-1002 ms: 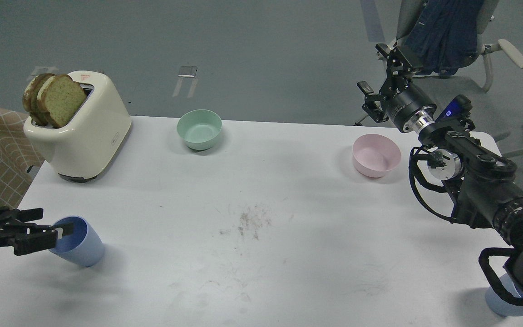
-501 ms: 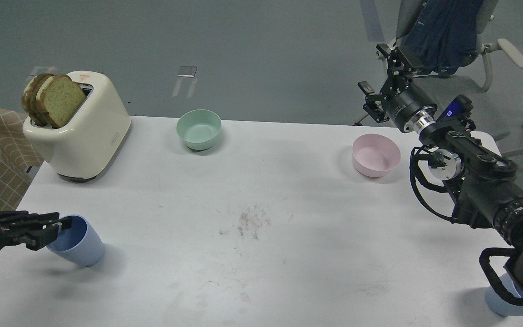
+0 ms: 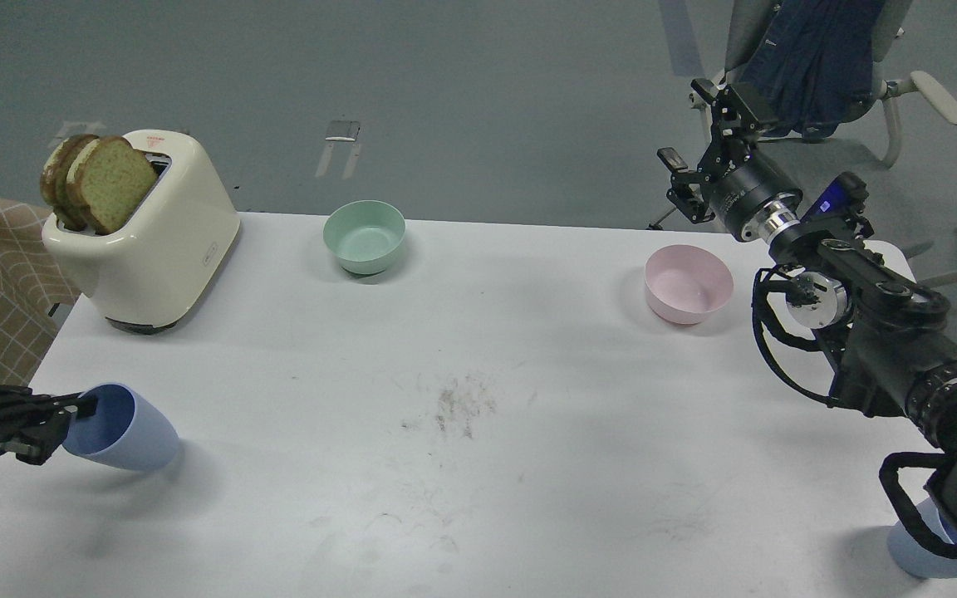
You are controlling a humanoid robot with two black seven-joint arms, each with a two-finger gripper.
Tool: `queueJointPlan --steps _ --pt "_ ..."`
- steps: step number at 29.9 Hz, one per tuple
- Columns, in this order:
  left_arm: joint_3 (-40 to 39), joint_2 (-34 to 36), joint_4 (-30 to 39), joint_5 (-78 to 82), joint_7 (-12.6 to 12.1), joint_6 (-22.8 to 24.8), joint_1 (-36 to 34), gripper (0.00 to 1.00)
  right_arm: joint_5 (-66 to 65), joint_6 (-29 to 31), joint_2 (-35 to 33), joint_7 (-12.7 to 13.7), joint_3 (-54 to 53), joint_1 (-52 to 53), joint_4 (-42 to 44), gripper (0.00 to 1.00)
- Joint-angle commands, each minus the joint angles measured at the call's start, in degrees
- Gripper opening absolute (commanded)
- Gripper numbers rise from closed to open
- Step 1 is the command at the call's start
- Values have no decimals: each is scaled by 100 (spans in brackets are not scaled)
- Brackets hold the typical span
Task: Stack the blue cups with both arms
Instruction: 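Carry the blue cup with the left gripper to the table center and set it upright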
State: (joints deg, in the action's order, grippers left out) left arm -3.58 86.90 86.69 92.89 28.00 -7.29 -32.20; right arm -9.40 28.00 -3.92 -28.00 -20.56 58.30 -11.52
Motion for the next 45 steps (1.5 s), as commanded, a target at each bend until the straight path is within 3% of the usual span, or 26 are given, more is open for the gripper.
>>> queueJointPlan --steps 1,5,9,10,12,15,23,28,32,45 --pt "-283 99 488 1 0 17 -452 0 0 0 -65 0 0 137 -8 100" --pt "-301 -24 560 159 0 262 -1216 0 0 0 -74 0 0 366 -9 100" --pt "-310 -1032 586 458 0 1666 -2656 0 -17 0 -74 0 8 778 -9 100" --pt "-310 -1035 586 458 0 1670 -2660 0 -18 0 -74 0 9 779 -9 100" --pt "-301 -1665 578 467 0 2177 -3220 0 -53 0 -83 0 9 1068 -9 100" --pt "-301 -2473 534 432 0 2512 -3599 0 -62 0 -83 0 17 1446 0 100" --pt "-257 -4329 182 493 -13 2926 -3723 0 -53 0 -74 0 123 2018 27 100" --pt "-143 -5392 -317 528 -645 3348 -3706 0 -53 0 -74 0 167 2098 9 100" --pt "-2 -5999 -801 914 -778 3401 -3741 0 -53 0 -74 0 176 2080 18 100" --pt "612 -6932 -1725 1759 -796 3529 -3899 0 -53 0 -65 0 184 1983 0 100"
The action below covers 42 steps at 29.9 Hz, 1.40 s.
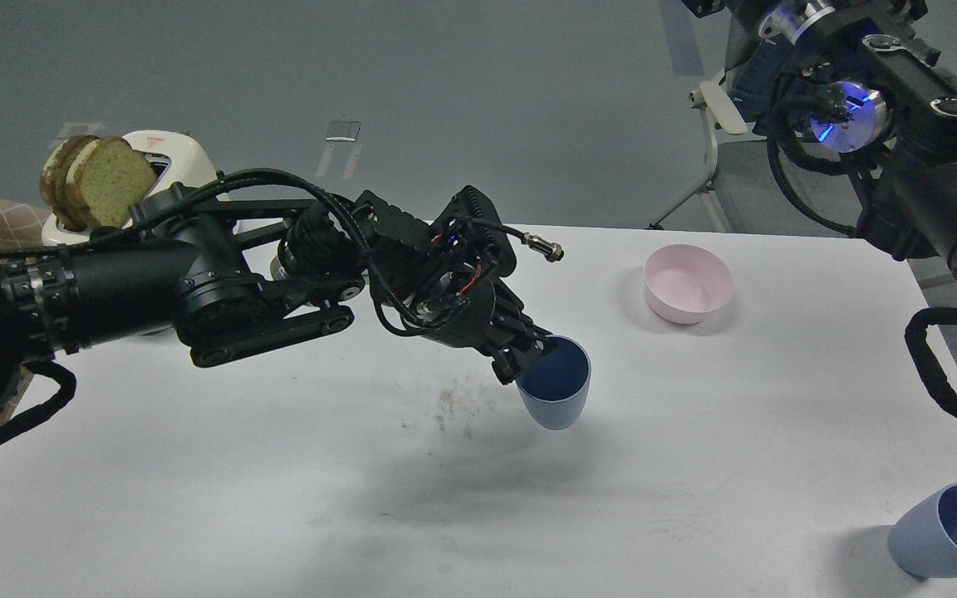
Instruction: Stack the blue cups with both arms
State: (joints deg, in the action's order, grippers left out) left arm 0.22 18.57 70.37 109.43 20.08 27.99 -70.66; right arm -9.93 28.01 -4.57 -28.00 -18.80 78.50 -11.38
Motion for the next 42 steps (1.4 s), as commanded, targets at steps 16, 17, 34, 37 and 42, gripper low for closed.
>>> queueJointPlan --steps 16,17,34,37,42 --pt "409 -126 -94 175 75 1 -106 32 0 -1 0 0 8 -81 -22 100" --pt "409 -126 -85 167 75 1 -106 40 0 -1 -8 0 8 -81 -22 100" --pt "-741 821 249 -2747 -4 1 -931 83 -18 -1 -560 0 623 -89 -416 100" --pt "-1215 1313 240 -3731 -4 1 -879 84 -35 -1 -1069 0 991 -89 -995 100" --pt "-1787 1930 -75 -5684 40 1 -160 87 -158 -1 -2300 0 1651 -54 -2297 100"
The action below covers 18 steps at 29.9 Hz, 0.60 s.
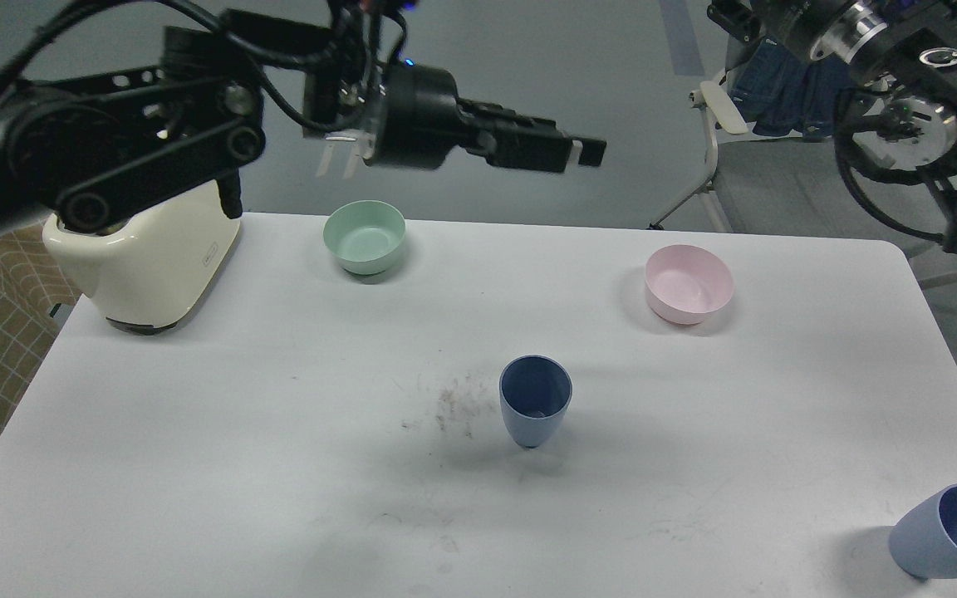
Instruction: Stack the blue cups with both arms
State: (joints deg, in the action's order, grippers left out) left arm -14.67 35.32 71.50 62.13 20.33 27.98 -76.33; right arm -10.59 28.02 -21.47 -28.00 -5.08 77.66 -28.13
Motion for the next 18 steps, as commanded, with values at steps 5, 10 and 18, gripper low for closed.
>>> queueJointPlan --steps 5,10,18 --pt "-1169 441 -321 -2222 15 -469 1410 87 -1417 -2 -2272 0 464 4 -2238 100" --pt "-1959 371 -330 -2266 41 -636 2296 90 -3593 -2 -3887 0 613 -198 -3871 100" --pt "-2726 71 -330 -2416 59 -628 3124 95 -5918 -130 -6192 0 798 -725 -5588 100"
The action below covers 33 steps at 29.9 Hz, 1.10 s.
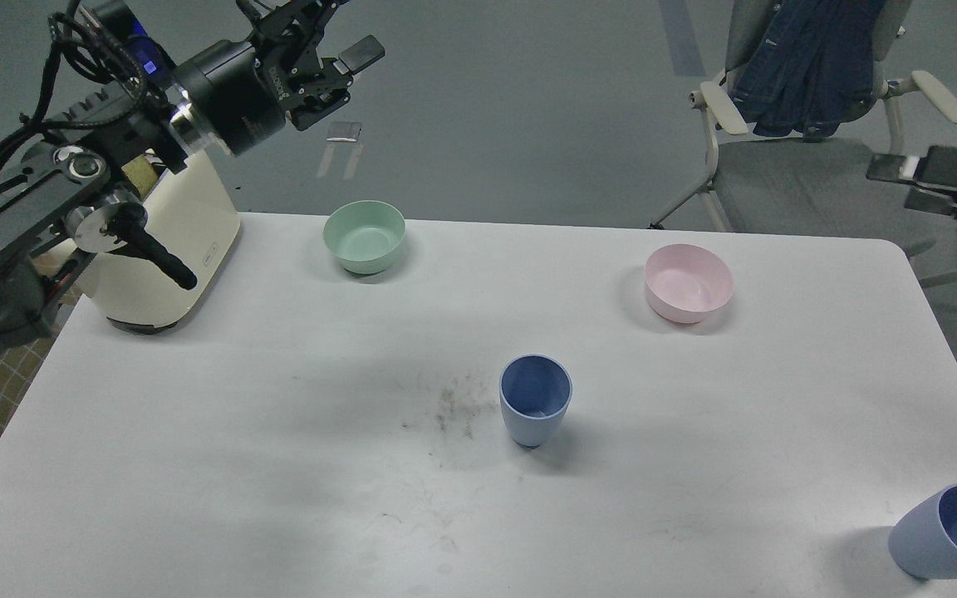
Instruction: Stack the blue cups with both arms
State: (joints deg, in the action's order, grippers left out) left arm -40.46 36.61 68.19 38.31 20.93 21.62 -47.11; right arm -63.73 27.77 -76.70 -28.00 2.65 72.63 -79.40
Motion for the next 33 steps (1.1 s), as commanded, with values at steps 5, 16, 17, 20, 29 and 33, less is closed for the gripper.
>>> queueJointPlan --steps 5,16,17,20,29,33 --pt "-164 -75 19 -34 -1 53 246 96 -1396 -544 -1400 0 551 -434 -928 100" --pt "-120 -83 81 -17 -10 79 263 96 -2196 -861 -1752 0 1695 -443 -981 99" --pt "-111 -83 81 -17 -10 79 272 96 -2196 -861 -1752 0 1730 -451 -981 99" --pt "-94 -110 81 -17 -10 88 272 96 -2205 -861 -1743 0 1897 -451 -981 99" --pt "-111 -154 90 -17 -1 88 377 96 -2196 -879 -1427 0 2161 -460 -788 96" --pt "-146 -145 90 -8 -1 97 448 96 -2161 -888 -1146 0 2170 -478 -559 94"
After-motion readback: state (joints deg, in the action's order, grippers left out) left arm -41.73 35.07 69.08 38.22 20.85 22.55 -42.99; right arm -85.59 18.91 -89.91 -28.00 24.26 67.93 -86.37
